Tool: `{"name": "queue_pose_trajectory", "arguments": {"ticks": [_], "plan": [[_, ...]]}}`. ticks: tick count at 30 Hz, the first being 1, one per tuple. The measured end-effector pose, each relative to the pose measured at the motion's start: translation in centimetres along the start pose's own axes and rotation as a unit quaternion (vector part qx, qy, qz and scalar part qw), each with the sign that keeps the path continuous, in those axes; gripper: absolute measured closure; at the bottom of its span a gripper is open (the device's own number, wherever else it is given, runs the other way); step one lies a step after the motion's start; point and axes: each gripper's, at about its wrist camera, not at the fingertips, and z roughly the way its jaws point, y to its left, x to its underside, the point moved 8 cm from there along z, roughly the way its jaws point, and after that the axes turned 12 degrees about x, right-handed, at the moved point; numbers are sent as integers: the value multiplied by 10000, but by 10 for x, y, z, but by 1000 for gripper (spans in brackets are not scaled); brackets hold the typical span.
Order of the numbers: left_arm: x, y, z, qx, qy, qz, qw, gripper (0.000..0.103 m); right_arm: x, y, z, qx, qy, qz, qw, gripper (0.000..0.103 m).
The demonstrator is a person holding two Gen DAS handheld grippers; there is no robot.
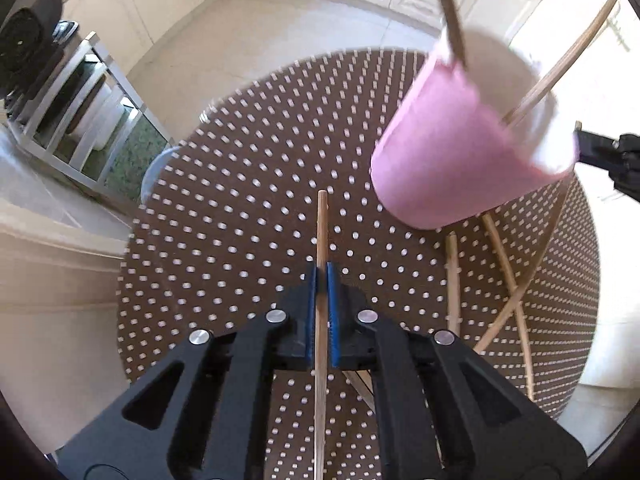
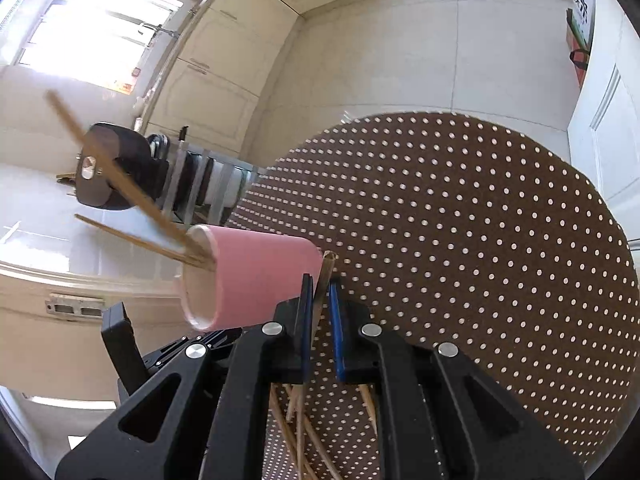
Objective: Organize utensils
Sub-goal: 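Grasp another chopstick with the left tool while the right tool holds its chopstick, then open the left tool over the pink cup while the right tool holds its chopstick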
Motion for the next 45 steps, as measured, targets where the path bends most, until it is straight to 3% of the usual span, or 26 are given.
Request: {"name": "queue_pose_trajectory", "arguments": {"ticks": [9, 17, 23, 30, 37, 45], "plan": [[-14, -16, -108, 186, -1186, -20, 9928, 97, 8, 39, -60, -228, -564, -442, 9972, 98], [-14, -39, -175, 306, -1871, 9, 9819, 97, 22, 80, -102, -214, -1067, -1021, 9888, 98], [-15, -62, -221, 493, -2341, 71, 9709, 97, 26, 99, -128, -231, -1377, -1233, 9825, 98], [-31, -96, -272, 655, -2893, 318, 9545, 97, 20, 125, -168, -155, -1958, -1615, 9671, 98], [-53, -122, -296, 737, -3239, 466, 9421, 97, 9, 146, -187, -25, -2396, -1960, 9509, 98], [-71, -130, -288, 710, -3274, 361, 9415, 97, -9, 158, -201, 201, -2848, -2371, 9286, 98]]}}
